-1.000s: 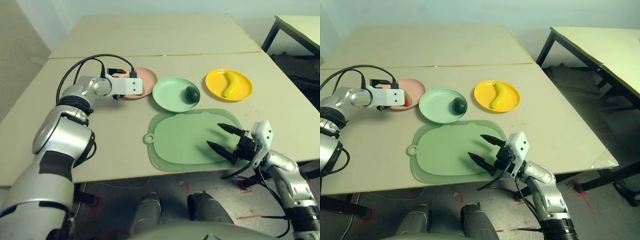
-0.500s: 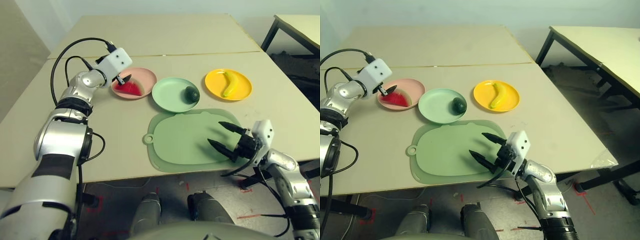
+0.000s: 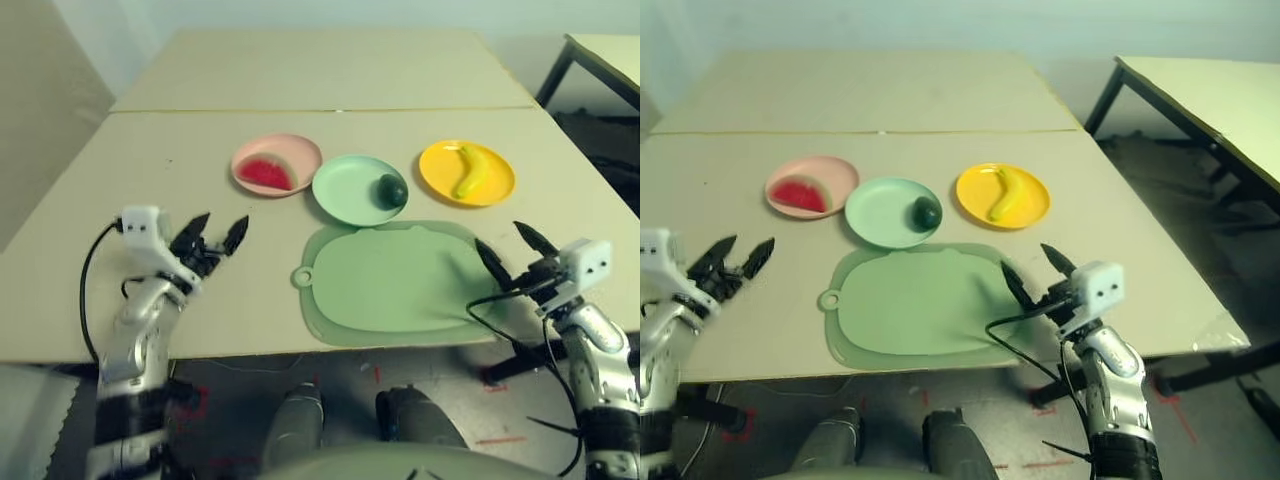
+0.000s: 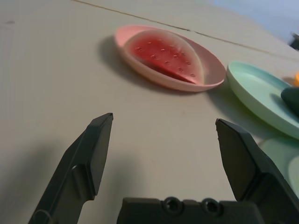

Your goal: Place the fruits into color-matched plates.

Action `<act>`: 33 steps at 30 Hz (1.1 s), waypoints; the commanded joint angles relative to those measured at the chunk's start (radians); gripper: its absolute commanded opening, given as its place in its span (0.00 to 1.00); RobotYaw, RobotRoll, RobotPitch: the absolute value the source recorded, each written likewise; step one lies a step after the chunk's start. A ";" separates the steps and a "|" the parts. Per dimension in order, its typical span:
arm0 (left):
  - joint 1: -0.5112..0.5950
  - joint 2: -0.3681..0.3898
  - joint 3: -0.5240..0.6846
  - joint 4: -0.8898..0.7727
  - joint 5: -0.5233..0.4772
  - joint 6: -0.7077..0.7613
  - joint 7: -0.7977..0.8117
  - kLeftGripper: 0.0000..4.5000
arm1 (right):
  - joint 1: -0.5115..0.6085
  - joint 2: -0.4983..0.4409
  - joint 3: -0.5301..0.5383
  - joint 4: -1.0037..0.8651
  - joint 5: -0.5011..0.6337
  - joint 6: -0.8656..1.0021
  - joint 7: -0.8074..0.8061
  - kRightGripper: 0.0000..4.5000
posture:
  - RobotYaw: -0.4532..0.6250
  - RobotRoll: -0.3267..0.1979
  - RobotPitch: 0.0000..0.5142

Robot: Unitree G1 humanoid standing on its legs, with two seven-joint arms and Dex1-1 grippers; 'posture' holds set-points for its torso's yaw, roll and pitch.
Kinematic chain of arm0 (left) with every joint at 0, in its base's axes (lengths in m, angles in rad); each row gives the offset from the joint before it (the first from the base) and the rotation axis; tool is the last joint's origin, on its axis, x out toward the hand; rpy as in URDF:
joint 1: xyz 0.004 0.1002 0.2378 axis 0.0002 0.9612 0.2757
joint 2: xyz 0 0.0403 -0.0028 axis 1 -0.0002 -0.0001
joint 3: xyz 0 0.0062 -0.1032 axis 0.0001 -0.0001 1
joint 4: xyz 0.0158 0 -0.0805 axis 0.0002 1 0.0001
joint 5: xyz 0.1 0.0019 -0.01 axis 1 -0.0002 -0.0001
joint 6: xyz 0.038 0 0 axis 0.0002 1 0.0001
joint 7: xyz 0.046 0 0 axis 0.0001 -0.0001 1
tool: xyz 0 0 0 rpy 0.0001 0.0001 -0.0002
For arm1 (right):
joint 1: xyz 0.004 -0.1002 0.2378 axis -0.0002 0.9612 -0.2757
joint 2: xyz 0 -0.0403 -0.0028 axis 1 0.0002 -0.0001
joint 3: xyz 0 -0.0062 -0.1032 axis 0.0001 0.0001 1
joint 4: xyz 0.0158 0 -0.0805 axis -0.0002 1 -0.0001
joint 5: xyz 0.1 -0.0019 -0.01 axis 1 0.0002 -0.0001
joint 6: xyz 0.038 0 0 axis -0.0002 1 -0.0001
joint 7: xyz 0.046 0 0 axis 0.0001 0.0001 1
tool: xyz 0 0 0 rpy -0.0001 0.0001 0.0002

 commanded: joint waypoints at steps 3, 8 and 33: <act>0.056 -0.022 -0.074 -0.027 0.066 -0.022 0.028 0.99 | 0.066 -0.019 -0.027 -0.007 0.025 -0.011 0.022 1.00 | 0.50 0.62 0.25; 0.066 -0.020 -0.098 -0.018 0.096 -0.036 0.033 0.99 | 0.097 -0.013 -0.054 -0.035 0.040 -0.002 -0.024 1.00 | 0.50 0.62 0.24; 0.055 0.033 -0.094 -0.021 0.154 -0.065 0.046 0.99 | 0.028 0.041 -0.050 -0.046 0.048 0.023 -0.056 1.00 | 0.55 0.62 0.26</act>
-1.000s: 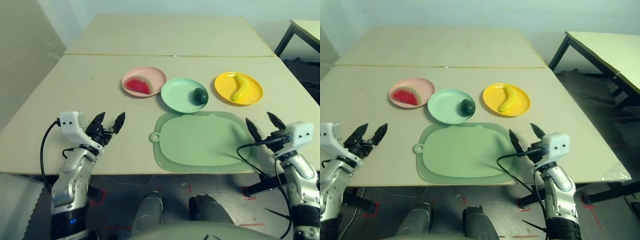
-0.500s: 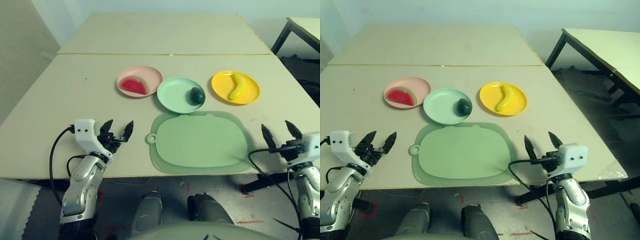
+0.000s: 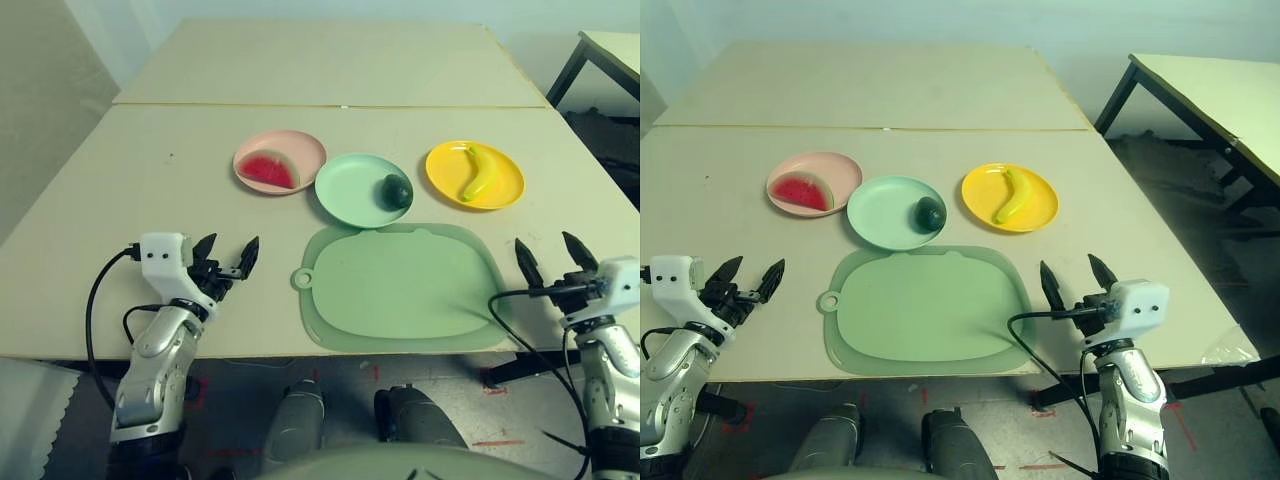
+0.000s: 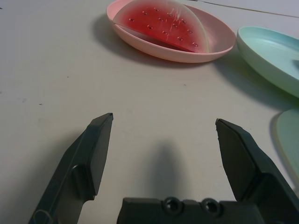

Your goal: Place the fruits into color-matched plates.

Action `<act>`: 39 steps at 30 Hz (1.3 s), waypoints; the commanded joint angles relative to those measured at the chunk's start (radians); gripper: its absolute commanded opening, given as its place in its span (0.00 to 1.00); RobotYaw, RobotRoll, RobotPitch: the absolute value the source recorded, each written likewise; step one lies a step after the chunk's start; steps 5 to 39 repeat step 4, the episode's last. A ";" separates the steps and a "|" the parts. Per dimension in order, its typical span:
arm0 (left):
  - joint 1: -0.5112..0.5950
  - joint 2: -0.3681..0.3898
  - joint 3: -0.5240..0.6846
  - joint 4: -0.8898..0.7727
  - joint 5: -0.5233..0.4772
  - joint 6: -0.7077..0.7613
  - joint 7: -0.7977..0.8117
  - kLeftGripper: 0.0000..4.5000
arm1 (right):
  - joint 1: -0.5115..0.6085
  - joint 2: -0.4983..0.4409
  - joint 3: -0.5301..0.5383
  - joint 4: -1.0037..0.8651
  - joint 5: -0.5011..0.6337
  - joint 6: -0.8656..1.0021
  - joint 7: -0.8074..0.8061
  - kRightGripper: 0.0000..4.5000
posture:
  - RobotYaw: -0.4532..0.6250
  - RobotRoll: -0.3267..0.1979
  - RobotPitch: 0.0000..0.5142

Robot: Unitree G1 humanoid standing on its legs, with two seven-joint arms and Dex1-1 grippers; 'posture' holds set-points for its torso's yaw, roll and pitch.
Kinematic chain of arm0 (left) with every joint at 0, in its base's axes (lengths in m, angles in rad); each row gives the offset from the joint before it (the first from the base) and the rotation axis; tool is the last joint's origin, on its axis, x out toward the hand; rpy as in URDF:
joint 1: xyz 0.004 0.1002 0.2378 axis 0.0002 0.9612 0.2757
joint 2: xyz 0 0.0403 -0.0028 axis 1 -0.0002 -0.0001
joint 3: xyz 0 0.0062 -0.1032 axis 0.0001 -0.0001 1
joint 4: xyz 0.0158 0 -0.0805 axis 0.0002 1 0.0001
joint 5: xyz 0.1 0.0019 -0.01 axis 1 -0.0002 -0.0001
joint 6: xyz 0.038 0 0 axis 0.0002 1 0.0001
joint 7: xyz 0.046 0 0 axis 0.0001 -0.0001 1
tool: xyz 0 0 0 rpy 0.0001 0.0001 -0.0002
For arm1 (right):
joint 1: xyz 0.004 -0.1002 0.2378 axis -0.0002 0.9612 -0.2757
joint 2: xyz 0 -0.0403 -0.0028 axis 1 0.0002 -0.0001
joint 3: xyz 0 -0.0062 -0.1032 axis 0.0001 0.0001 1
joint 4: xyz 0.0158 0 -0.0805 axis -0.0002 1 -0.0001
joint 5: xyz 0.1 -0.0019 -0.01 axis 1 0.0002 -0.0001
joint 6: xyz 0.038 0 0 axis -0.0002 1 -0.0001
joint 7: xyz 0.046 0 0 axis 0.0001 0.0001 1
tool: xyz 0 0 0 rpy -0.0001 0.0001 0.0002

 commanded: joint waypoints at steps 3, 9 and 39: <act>-0.002 0.019 -0.009 0.002 0.029 -0.012 -0.004 0.99 | 0.016 0.027 0.012 0.005 0.004 0.004 -0.005 1.00 | 0.54 0.62 0.24; -0.013 0.022 -0.004 0.003 0.026 -0.011 -0.005 0.99 | 0.018 0.032 0.014 0.002 0.001 0.003 -0.008 1.00 | 0.54 0.62 0.24; -0.013 0.022 -0.004 0.003 0.026 -0.011 -0.005 0.99 | 0.018 0.032 0.014 0.002 0.001 0.003 -0.008 1.00 | 0.54 0.62 0.24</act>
